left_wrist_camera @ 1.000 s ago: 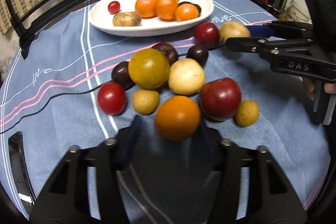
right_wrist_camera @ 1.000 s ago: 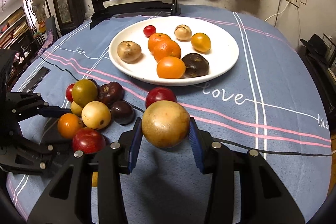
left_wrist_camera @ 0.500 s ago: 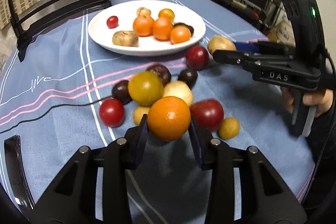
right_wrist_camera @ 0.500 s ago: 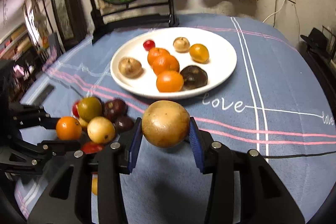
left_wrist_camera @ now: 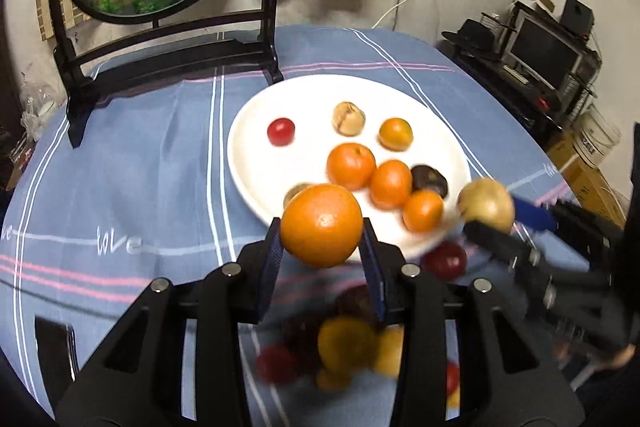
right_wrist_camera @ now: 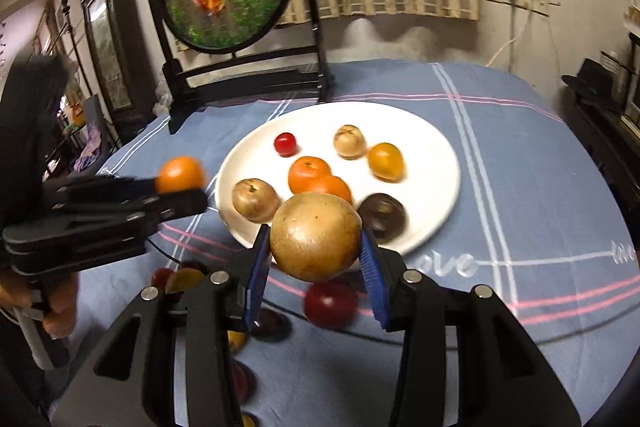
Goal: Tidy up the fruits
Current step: 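Place the orange fruit on the plate with left tool while right tool places tan fruit, then move both open tools back from the plate to the fruit pile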
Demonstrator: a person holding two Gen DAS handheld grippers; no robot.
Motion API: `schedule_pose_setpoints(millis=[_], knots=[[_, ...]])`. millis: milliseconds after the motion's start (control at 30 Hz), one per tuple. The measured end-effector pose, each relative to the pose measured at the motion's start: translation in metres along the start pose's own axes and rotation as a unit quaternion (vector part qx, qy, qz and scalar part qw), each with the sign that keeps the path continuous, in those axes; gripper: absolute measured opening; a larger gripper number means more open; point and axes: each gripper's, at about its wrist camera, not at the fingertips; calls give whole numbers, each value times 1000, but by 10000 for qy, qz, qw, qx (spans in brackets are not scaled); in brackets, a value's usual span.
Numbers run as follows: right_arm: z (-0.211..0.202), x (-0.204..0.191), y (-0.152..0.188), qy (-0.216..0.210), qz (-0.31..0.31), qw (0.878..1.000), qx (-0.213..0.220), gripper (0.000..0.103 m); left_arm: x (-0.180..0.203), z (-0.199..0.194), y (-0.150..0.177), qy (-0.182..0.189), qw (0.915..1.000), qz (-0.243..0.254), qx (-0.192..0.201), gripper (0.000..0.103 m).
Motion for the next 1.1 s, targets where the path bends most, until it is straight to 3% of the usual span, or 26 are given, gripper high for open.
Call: schedule_pose_setpoints(millis=[167, 233, 267, 300, 467, 633, 700, 733, 933, 1100], knots=[[30, -4, -9, -111, 66, 9996, -234, 47, -6, 30, -19, -162, 9995, -116, -225, 39], [34, -3, -8, -145, 101, 9997, -175, 53, -11, 39, -22, -285, 9990, -182, -278, 52], [34, -2, -7, -216, 133, 9996, -135, 57, -13, 41, -23, -360, 9988, -208, -239, 70], [33, -1, -6, -302, 162, 9993, -115, 57, -15, 40, -25, -456, 9986, -253, -125, 76], [23, 5, -4, -324, 111, 9993, -136, 57, -22, 37, -20, -304, 9983, -477, -166, 77], [10, 5, -2, -286, 58, 9995, -80, 57, -26, 16, -2, -256, 9981, -545, -115, 90], [3, 5, 1, -295, 18, 9995, -105, 64, -30, 7, 7, -268, 9978, -561, -228, 93], [0, 6, 2, -313, 13, 9994, -124, 69, -31, 4, 11, -280, 9976, -571, -280, 93], [-17, 3, 20, -573, -181, 9977, -329, 69, -39, -18, 38, -530, 9954, -739, -288, 96], [-18, -15, 34, -847, -757, 9915, -629, 69, -38, -20, 63, -438, 9964, -639, -332, 96]])
Point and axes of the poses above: each gripper's, at about its wrist camera, not at the fingertips, and z roughly the way its jaws point, x to its right, y to its underside, and after that the axes turned 1 degree about -x, right-handed
